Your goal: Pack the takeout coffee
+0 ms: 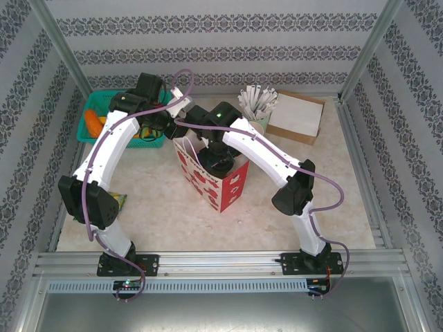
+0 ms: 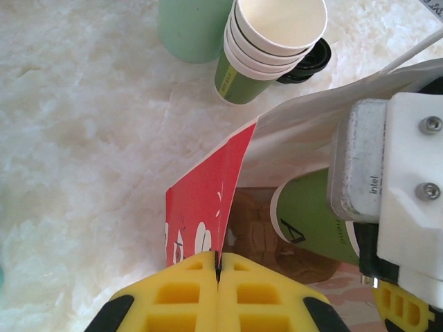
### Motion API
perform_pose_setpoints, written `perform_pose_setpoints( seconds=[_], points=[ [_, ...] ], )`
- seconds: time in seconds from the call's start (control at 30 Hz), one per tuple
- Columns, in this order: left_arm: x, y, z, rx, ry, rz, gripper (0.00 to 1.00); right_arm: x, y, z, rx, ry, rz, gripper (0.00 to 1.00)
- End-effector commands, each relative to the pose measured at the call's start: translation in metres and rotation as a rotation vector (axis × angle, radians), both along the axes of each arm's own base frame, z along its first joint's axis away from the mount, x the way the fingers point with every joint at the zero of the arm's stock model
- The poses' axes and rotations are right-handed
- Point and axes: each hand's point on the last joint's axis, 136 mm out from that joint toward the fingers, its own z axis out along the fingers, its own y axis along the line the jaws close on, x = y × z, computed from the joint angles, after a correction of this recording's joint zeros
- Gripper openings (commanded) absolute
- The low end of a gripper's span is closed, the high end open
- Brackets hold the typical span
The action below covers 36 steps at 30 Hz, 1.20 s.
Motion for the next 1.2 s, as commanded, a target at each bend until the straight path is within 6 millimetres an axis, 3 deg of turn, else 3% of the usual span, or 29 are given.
perform_pose_setpoints(
  seconds=[0.0,0.47,0.73,1.17],
  points=[
    [-0.002,-0.002,0.013,0.001,-0.063,-0.002,0.0,-0.037,-0.034,-0.001,-0.145,0.151,0.006,0.68],
    [0.002,-0.001,0.018,-0.012,-0.088,0.023,0.0,-0.041,-0.031,-0.015,-0.162,0.209,0.007,0.68],
    [0.01,0.003,0.029,-0.021,-0.149,0.077,0.0,-0.046,-0.031,-0.005,-0.139,0.191,-0.011,0.67],
    [0.0,0.001,0.036,-0.089,-0.112,0.128,0.0,-0.058,-0.033,-0.002,-0.136,0.201,-0.082,0.66]
  ],
)
